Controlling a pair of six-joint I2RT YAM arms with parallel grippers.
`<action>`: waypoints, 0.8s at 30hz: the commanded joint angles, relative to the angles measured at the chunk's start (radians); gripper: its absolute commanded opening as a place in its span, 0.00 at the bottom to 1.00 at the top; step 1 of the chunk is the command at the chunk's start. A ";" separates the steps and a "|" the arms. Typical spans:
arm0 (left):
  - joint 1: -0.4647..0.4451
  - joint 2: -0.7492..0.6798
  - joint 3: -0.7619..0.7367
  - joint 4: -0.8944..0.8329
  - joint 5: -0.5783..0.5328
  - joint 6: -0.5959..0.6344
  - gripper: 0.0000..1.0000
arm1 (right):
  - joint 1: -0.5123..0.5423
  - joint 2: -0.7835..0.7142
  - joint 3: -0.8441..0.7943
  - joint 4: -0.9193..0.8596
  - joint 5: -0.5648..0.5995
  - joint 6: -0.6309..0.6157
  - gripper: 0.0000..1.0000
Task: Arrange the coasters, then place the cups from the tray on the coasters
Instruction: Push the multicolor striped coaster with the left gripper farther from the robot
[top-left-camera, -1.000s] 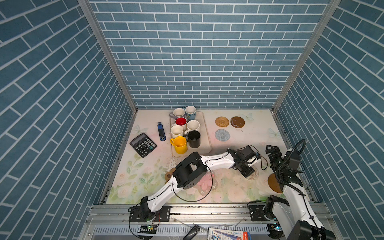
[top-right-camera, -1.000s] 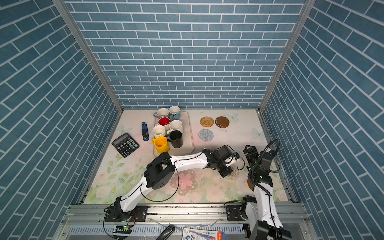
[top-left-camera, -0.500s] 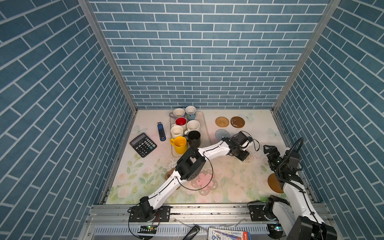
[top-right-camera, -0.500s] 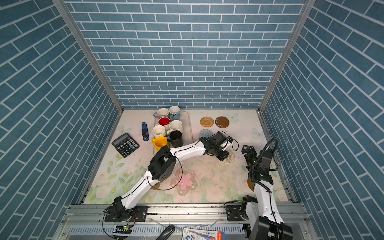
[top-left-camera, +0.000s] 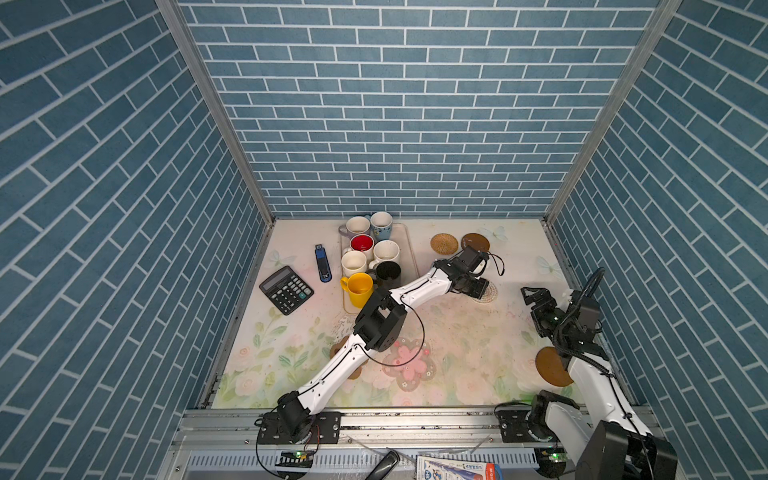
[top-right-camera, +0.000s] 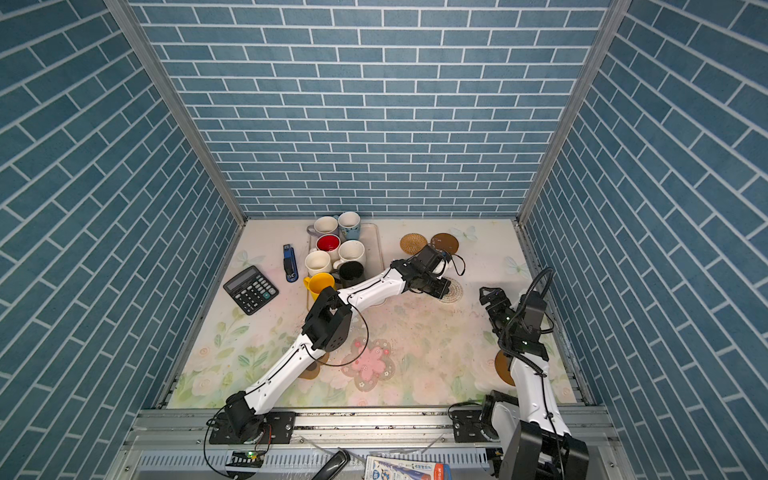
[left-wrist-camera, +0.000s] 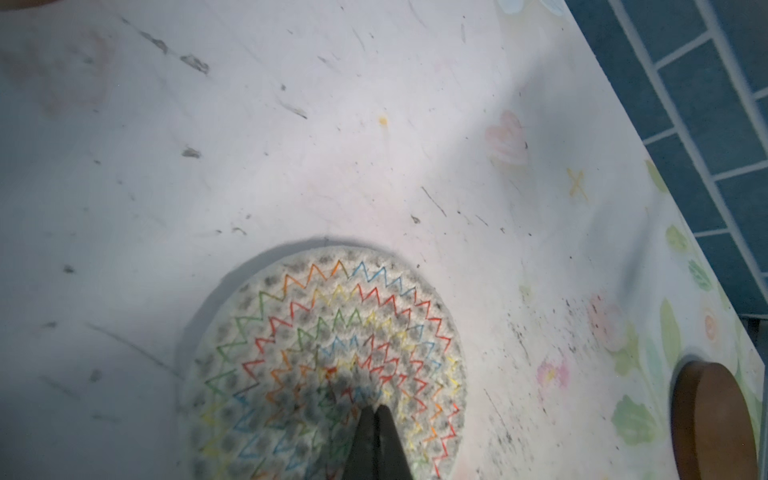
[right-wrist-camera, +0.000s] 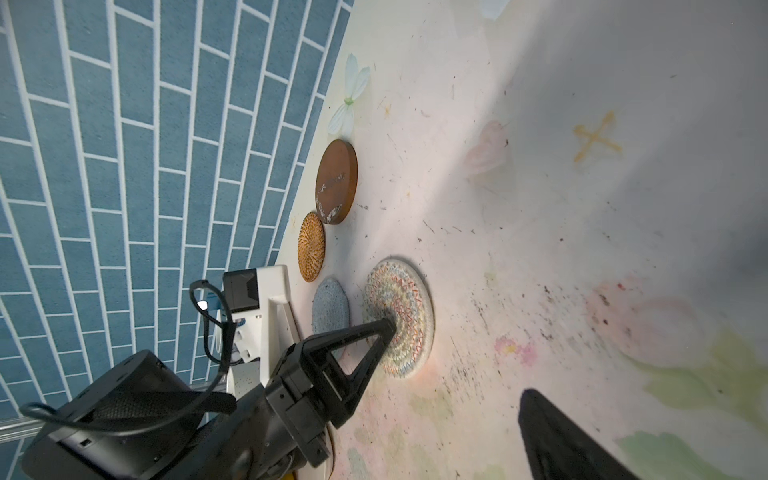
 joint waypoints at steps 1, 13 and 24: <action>0.013 0.052 0.060 -0.026 -0.001 -0.067 0.00 | -0.001 0.012 0.049 -0.001 -0.031 -0.020 0.94; 0.073 0.132 0.169 0.059 0.067 -0.197 0.00 | 0.007 0.031 0.048 0.030 -0.046 -0.006 0.94; 0.072 0.042 0.170 0.080 0.044 -0.175 0.21 | 0.007 0.068 0.127 -0.091 -0.076 -0.074 0.79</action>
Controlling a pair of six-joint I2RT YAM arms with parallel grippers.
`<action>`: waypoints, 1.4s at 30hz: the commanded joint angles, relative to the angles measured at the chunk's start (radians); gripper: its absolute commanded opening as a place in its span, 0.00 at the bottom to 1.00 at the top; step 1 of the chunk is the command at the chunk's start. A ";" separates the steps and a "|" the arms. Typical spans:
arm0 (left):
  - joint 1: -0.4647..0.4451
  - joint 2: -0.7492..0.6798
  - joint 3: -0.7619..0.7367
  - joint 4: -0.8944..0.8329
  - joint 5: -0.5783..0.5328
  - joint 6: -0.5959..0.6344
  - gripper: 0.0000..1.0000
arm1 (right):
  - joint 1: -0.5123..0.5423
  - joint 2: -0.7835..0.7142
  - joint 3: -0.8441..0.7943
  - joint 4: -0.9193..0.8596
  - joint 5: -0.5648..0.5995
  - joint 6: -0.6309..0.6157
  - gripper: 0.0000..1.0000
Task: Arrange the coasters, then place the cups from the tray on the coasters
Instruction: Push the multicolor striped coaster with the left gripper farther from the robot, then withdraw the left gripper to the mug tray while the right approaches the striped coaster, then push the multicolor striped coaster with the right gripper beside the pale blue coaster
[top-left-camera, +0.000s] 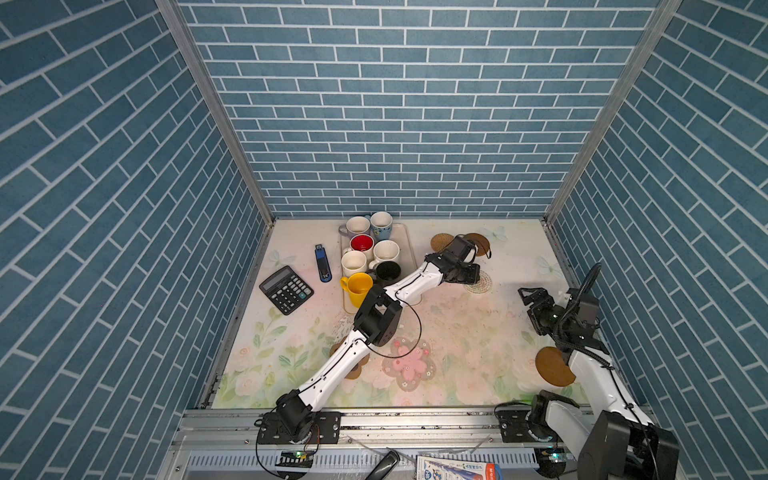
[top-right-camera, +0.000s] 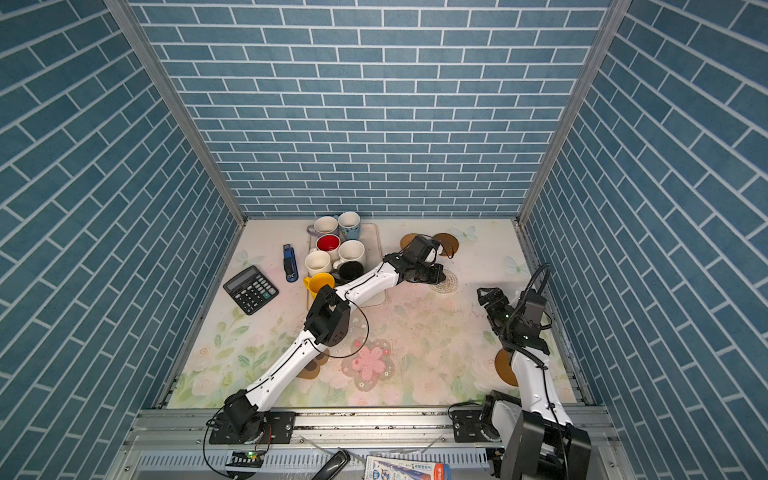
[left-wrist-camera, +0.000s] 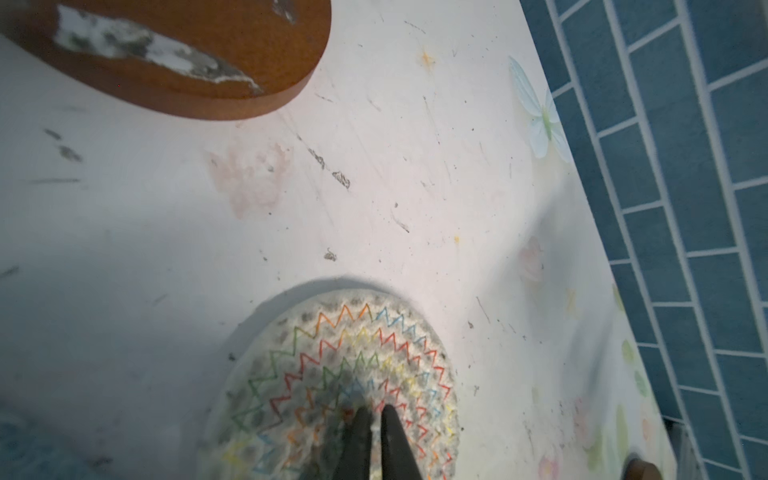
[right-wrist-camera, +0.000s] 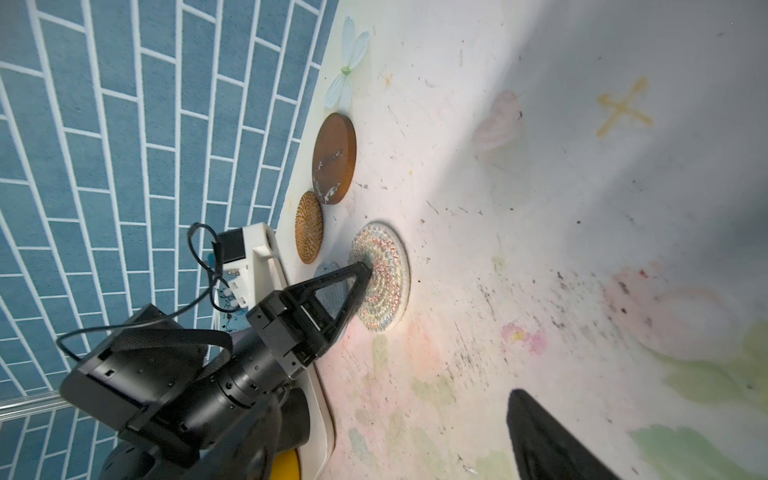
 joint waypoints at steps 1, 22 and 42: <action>-0.002 -0.076 0.014 0.024 -0.005 0.012 0.26 | 0.005 0.020 0.072 -0.059 -0.041 -0.037 0.77; -0.028 -0.845 -0.869 0.188 -0.243 0.191 0.99 | 0.206 0.282 0.319 -0.201 -0.042 -0.155 0.04; 0.105 -1.173 -1.591 0.612 -0.419 0.099 0.99 | 0.341 0.834 0.678 -0.224 -0.017 -0.205 0.00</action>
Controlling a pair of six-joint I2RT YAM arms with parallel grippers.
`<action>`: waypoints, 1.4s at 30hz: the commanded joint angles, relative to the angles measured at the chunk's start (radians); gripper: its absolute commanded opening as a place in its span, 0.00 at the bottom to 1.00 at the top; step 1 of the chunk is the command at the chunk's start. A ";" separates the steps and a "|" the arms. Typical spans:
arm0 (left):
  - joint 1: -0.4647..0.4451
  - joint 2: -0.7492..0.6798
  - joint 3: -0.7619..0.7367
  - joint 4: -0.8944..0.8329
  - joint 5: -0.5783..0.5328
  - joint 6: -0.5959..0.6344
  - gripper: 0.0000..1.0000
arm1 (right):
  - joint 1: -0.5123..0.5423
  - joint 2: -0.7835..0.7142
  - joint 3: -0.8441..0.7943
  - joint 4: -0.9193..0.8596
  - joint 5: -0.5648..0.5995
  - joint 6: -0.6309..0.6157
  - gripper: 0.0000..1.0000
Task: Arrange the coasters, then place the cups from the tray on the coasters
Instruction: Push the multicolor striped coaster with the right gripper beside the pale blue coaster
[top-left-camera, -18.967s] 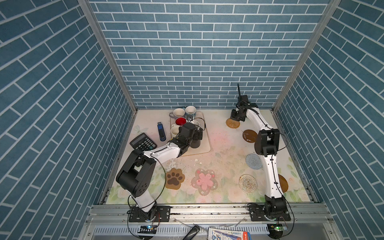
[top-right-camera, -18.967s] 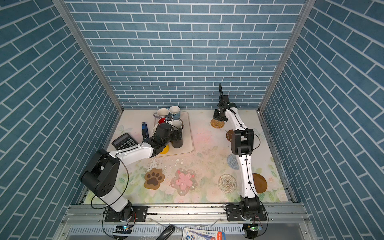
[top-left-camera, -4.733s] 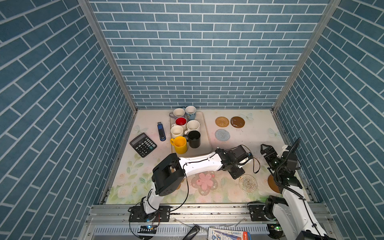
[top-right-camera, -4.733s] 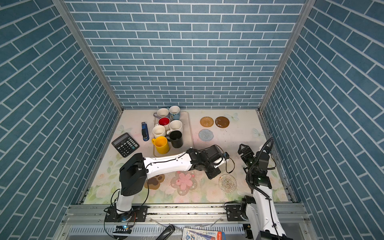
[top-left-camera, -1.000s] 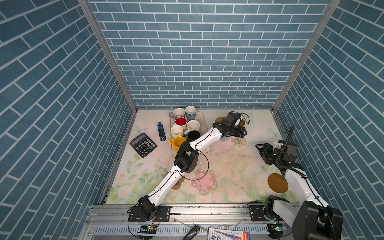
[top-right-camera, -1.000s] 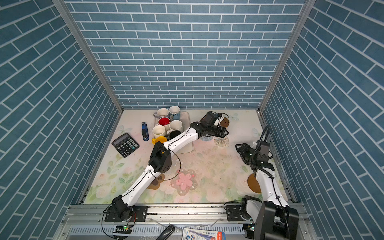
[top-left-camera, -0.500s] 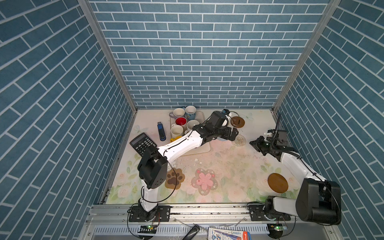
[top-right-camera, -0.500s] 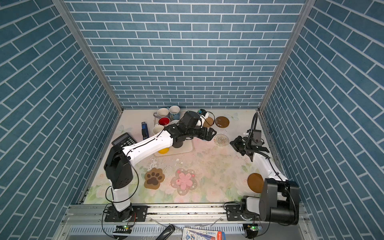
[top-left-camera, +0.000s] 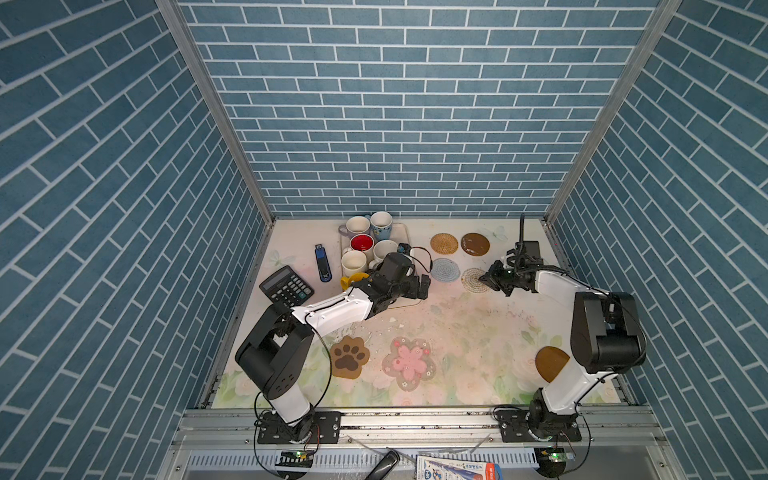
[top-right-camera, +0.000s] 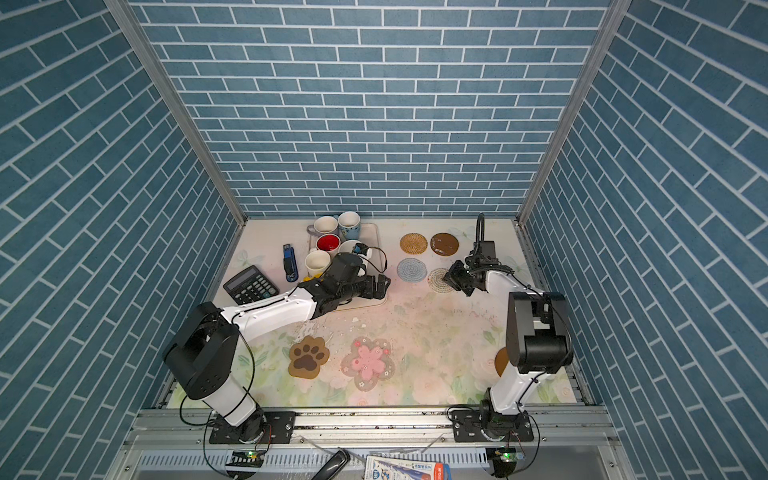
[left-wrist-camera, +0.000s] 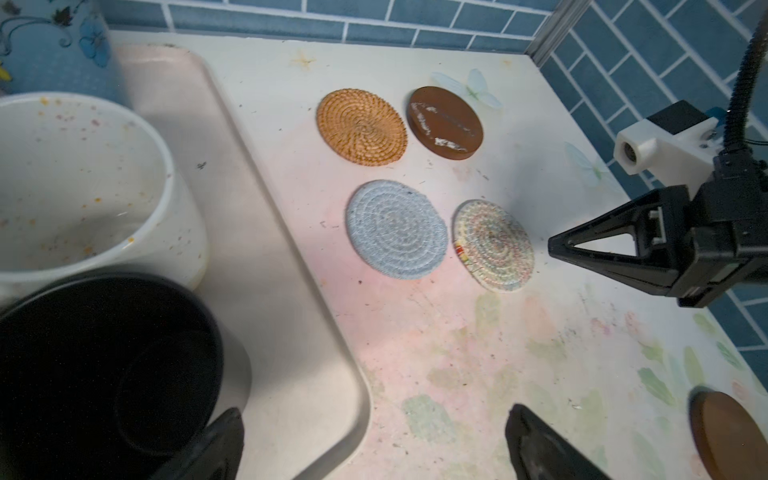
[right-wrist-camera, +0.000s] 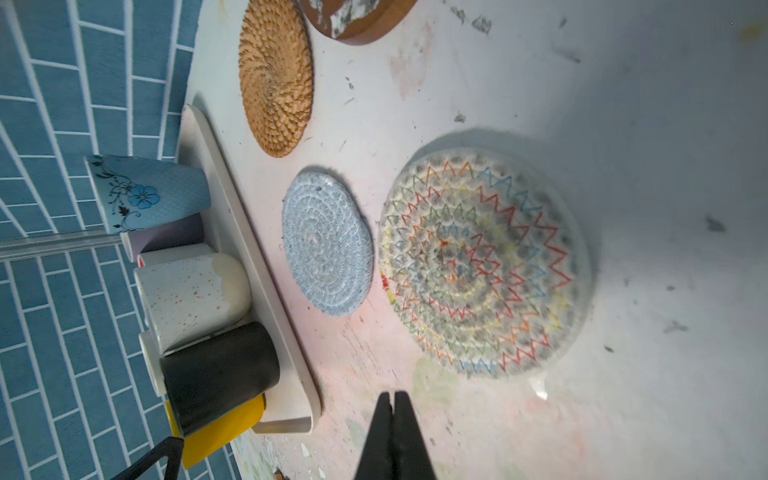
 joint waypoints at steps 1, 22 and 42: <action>0.013 -0.019 -0.039 0.108 -0.044 -0.015 0.99 | 0.005 0.062 0.073 -0.020 0.017 -0.038 0.00; 0.073 0.003 -0.220 0.323 -0.121 -0.020 0.99 | 0.003 0.318 0.304 -0.105 0.185 -0.076 0.00; 0.070 0.008 -0.255 0.468 0.026 -0.012 0.99 | 0.013 0.165 0.315 -0.212 0.244 -0.177 0.00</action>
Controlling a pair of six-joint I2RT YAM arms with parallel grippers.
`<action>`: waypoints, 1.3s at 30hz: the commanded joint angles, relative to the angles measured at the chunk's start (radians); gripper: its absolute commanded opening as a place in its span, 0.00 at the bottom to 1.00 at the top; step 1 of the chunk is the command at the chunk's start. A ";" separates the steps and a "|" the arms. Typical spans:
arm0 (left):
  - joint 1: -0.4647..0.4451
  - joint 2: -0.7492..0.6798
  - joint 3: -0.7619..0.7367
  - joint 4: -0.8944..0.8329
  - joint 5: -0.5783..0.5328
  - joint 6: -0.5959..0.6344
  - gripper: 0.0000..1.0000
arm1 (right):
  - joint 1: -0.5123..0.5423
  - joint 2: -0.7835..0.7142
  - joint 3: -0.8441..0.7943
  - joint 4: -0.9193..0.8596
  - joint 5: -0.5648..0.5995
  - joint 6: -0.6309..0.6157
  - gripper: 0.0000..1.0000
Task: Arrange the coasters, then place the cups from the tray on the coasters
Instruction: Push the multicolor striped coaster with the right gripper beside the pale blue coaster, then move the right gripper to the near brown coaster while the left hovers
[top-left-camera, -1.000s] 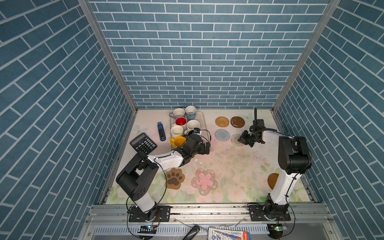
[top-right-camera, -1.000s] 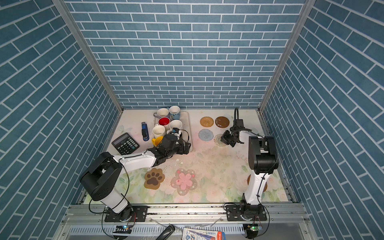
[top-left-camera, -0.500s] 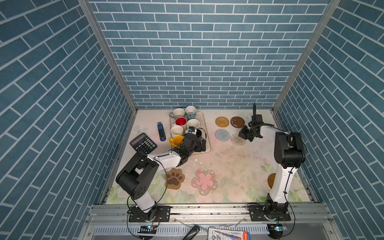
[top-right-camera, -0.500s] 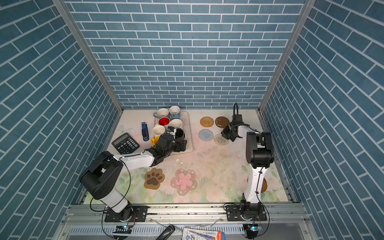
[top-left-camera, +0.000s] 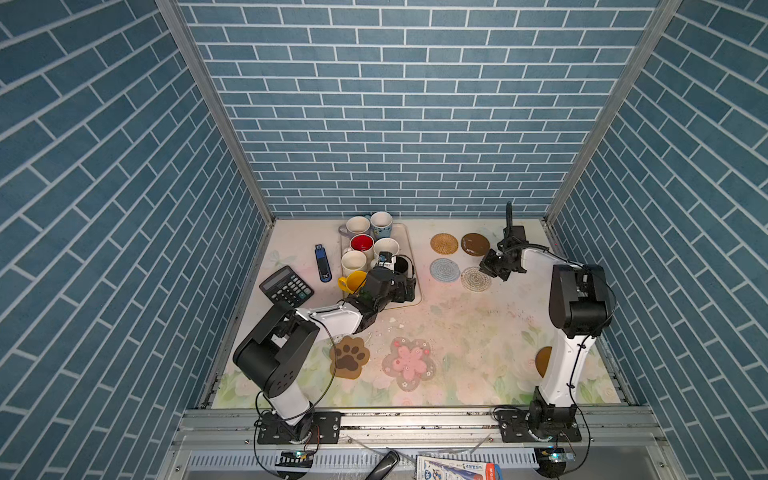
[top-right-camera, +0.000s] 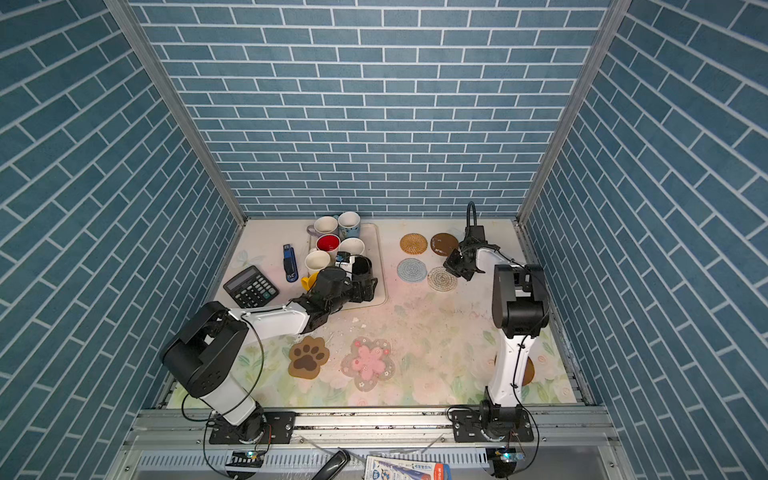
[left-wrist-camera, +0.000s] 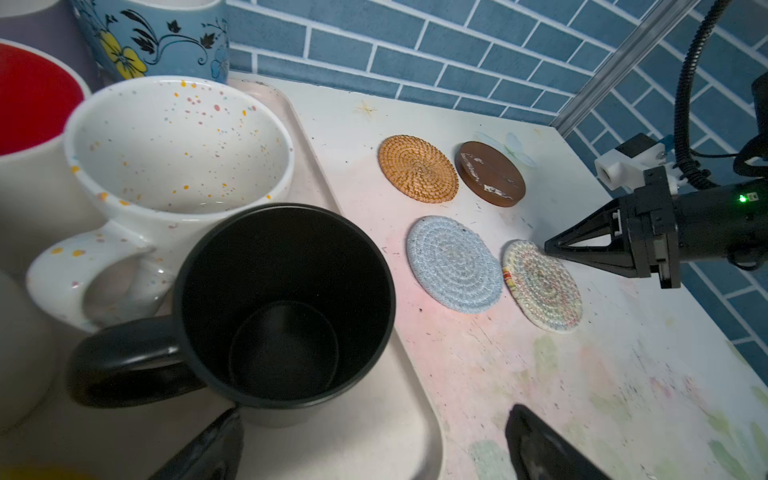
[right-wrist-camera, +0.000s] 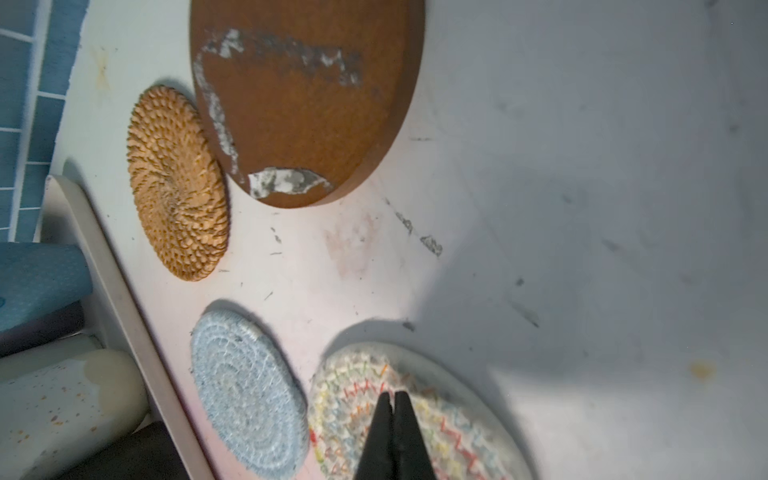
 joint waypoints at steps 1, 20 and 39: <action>0.000 0.005 -0.026 0.088 0.062 0.008 0.99 | 0.012 -0.095 -0.036 -0.057 0.035 -0.060 0.00; -0.026 -0.034 -0.093 0.243 0.137 0.046 0.99 | 0.078 -0.003 -0.078 -0.089 0.109 -0.088 0.00; -0.038 -0.033 -0.093 0.277 0.161 0.065 0.99 | 0.047 0.166 0.174 -0.167 0.172 -0.143 0.00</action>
